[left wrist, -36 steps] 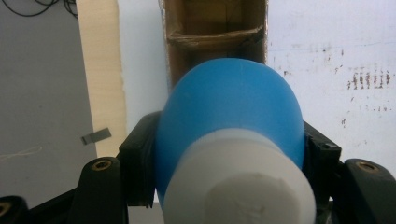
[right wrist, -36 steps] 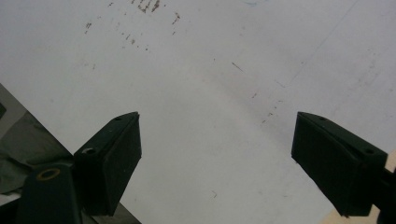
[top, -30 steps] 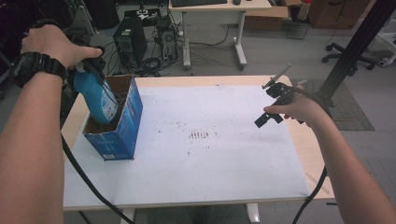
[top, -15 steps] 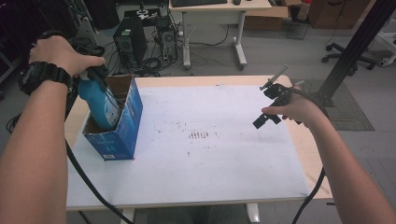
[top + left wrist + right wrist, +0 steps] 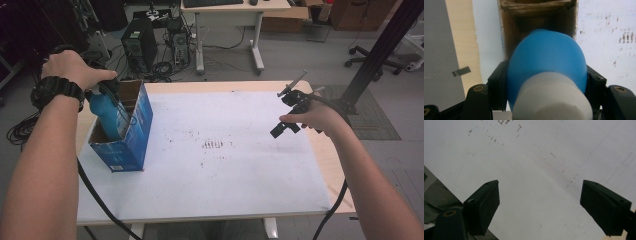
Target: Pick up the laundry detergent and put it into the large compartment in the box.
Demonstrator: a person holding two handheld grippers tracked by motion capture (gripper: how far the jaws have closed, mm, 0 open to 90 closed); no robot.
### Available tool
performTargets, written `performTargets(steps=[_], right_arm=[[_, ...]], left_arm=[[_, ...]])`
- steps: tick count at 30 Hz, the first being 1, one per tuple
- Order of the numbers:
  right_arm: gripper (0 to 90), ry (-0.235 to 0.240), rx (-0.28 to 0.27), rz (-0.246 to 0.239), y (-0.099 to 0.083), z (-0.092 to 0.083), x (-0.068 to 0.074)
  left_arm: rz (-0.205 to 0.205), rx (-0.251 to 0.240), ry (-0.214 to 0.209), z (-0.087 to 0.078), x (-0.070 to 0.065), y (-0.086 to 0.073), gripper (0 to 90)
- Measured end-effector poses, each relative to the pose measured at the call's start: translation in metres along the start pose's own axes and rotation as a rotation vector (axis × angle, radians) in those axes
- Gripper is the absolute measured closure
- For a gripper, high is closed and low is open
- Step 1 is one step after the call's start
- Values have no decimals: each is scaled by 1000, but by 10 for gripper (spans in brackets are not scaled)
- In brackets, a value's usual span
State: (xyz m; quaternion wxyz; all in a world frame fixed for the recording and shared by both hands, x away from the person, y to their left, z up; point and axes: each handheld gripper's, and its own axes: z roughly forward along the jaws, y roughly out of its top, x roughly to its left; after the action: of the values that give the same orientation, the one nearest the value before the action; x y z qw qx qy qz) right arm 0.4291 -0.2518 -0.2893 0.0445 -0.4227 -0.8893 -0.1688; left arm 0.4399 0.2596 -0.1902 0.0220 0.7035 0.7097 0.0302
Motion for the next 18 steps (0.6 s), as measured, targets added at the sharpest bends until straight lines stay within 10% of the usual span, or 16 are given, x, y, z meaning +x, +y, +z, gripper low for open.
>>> performTargets(steps=[18], right_arm=[[161,3,0,2,-2,2,-1]], left_arm=[[1,26,-18,21,-1,-1,370]])
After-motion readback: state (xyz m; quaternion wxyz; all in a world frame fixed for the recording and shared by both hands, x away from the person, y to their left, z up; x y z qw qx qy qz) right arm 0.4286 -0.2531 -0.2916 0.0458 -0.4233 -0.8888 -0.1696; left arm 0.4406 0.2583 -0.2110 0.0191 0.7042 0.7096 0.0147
